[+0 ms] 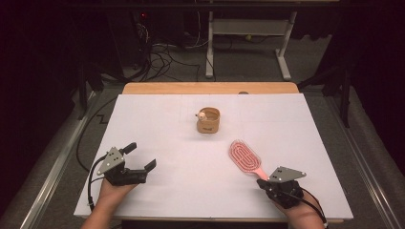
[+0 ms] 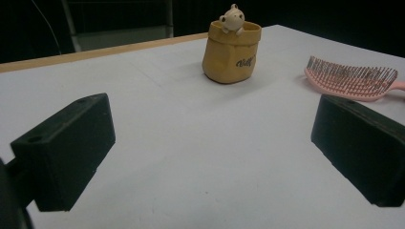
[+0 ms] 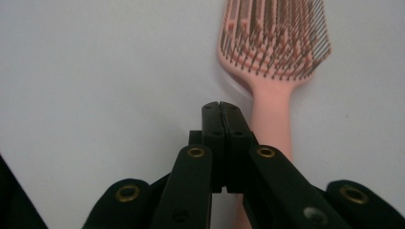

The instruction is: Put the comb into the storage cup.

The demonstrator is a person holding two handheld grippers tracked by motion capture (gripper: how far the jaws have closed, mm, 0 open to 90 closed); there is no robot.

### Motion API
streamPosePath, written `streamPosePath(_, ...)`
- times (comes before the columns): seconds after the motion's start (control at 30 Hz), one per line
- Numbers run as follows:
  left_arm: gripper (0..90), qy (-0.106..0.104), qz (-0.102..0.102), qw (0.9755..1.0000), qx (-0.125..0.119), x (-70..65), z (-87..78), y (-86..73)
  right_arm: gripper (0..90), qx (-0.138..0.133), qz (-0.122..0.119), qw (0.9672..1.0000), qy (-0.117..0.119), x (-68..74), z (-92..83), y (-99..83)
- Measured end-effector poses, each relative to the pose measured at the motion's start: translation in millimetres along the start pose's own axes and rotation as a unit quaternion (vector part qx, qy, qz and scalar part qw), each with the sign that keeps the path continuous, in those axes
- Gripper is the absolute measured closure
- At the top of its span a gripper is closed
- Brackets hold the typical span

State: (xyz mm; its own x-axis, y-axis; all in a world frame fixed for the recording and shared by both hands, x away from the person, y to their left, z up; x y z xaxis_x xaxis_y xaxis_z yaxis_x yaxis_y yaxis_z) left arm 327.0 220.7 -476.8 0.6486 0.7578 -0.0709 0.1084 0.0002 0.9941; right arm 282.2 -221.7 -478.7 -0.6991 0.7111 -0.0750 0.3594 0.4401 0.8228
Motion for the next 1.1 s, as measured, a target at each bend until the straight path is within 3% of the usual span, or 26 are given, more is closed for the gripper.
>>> streamPosePath(0.07, 1.8, 0.003, 0.003, 1.0, -0.002, -0.1, -0.1, 0.1, 87.0, -0.025, 0.007, 0.9997, -0.004, -0.7, -4.2, 4.8)
streamPosePath(0.23, 2.5, 0.004, 0.006, 1.0, -0.002, -0.1, -0.4, 0.2, 77.9, -0.04, 0.024, 0.9988, -0.016, -6.4, -7.3, 5.2)
streamPosePath(0.33, 2.5, 0.003, 0.007, 1.0, -0.001, -0.3, -0.1, -0.3, 61.3, -0.045, 0.039, 0.9979, -0.025, -11.7, -9.4, 5.4)
streamPosePath(0.37, 2.5, 0.002, 0.006, 1.0, 0.0, -0.4, 0.2, -0.5, 61.3, -0.045, 0.039, 0.9979, -0.025, -11.7, -9.4, 5.4)
streamPosePath(0.4, 2.4, 0.001, 0.006, 1.0, -0.001, -0.7, 1.3, -0.7, 54.5, -0.048, 0.041, 0.9975, -0.033, -13.2, -10.1, 6.5)
streamPosePath(0.5, 2.4, -0.001, 0.012, 0.9999, -0.001, 0.3, 2.7, -0.7, 46.4, -0.051, 0.046, 0.9968, -0.04, -13.9, -10.6, 7.1)
streamPosePath(0.6, 2.4, 0.003, -0.001, 1.0, 0.003, 2.9, 3.9, -1.5, 35.2, -0.057, 0.059, 0.9957, -0.042, -15.4, -9.7, 7.5)
streamPosePath(0.77, 2.3, 0.001, -0.004, 0.9999, 0.012, 4.4, 2.8, -2.0, 14.7, -0.067, 0.09, 0.9927, -0.045, -20.6, -6.1, 7.2)
streamPosePath(0.83, 2.3, 0.0, -0.003, 0.9999, 0.012, 4.2, 2.7, -2.0, 12.6, -0.069, 0.092, 0.9923, -0.046, -21.2, -6.0, 7.5)
streamPosePath(0.87, 2.2, -0.003, -0.001, 0.9999, 0.012, 3.5, 2.6, -1.7, 2.5, -0.074, 0.095, 0.9915, -0.05, -22.1, -5.7, 8.6)
streamPosePath(1.1, 2.3, -0.004, -0.001, 1.0, 0.005, 1.9, 2.7, 0.0, 0.1, -0.079, 0.104, 0.9887, -0.074, -25.0, -5.3, 10.6)
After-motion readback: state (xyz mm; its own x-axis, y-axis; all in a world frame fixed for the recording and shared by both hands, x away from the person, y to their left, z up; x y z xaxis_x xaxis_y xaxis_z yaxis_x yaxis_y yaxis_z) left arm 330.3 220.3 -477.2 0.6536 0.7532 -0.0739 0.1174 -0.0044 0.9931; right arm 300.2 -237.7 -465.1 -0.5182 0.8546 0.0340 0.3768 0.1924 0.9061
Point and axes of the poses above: each handheld gripper's, and its own axes: z roughly forward along the jaws, y roughly out of its top, x roughly to its left, the point moved 4 cm from there along z, roughly forward along the jaws, and after that the axes turned 12 degrees about -x, right-handed, at the moved point
